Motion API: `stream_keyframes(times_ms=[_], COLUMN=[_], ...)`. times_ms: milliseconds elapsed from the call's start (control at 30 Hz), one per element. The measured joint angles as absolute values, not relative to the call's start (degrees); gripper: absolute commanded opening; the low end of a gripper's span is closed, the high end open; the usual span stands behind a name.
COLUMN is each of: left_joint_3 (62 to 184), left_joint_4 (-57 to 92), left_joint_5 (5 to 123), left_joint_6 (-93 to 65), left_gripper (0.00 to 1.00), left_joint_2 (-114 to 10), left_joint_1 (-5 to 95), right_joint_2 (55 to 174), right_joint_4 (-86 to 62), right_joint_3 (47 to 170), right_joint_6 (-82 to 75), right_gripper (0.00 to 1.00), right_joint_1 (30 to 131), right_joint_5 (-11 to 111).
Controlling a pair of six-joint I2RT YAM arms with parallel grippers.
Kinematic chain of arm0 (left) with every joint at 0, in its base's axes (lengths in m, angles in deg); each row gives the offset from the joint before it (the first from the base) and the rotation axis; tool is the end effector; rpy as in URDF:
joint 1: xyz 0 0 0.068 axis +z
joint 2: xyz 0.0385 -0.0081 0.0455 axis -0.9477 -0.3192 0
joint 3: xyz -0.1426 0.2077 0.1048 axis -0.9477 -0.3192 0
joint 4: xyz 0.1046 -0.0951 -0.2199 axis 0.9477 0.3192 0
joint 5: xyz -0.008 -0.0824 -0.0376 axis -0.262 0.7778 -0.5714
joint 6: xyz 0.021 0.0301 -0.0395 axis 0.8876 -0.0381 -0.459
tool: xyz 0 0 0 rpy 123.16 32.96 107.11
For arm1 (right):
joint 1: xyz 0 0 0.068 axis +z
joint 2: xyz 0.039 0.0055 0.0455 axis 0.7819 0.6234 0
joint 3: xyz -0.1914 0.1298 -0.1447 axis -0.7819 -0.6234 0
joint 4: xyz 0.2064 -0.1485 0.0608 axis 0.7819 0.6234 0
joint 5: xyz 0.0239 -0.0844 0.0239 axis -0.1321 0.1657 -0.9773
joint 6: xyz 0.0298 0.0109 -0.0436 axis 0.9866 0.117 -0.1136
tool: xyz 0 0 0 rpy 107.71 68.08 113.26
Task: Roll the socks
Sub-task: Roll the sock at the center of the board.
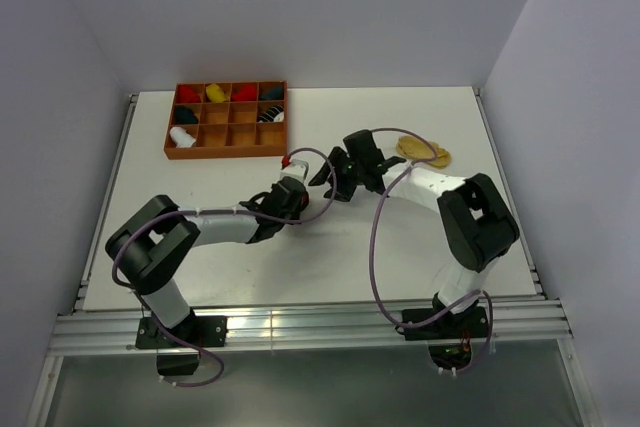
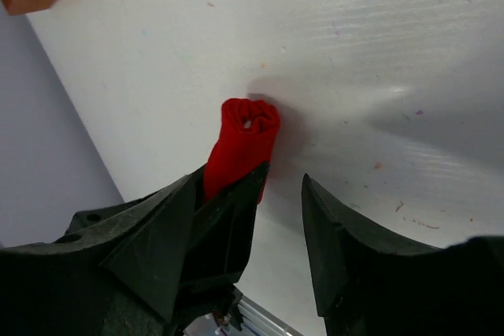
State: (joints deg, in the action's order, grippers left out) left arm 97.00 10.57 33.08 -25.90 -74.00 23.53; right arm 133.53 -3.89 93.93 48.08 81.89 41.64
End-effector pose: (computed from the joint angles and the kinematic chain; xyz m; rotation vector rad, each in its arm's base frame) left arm 0.2330 -0.2369 0.1487 0.2761 2.2369 -0.2046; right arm 0.3114 0.1946 0.1837 0.5053 2.5928 0.9749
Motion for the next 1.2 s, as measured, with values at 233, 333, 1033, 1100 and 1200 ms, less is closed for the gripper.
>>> stream_keyframes(times_ms=[233,333,1033,1100,1200], left_joint_3=[95.2,95.0,92.6,92.3,91.7], left_joint_4=[10.3,10.1,7.6,7.3,6.9], left_joint_5=[41.0,42.2,51.7,52.7,54.6], left_joint_6=[-27.6,-27.7,-31.4,-31.9,-32.4], left_gripper=[0.01,0.01,0.01,0.01,0.00], left_joint_2=[-71.8,-71.7,-70.1,-70.0,-69.8], left_joint_1=[27.1,27.6,31.6,32.0,32.7], right_joint_2=[132.7,134.1,141.6,142.3,143.2], right_joint_4=[-9.7,-13.2,-24.9,-25.4,-26.2], right_joint_3=[90.7,89.8,87.9,88.3,88.5], right_joint_6=[50.4,52.8,58.1,57.9,57.8], right_gripper=[0.67,0.67,0.59,0.49,0.20], right_joint_1=[83.5,85.3,88.5,88.8,89.1], right_joint_5=[41.8,42.0,44.9,44.9,44.8])
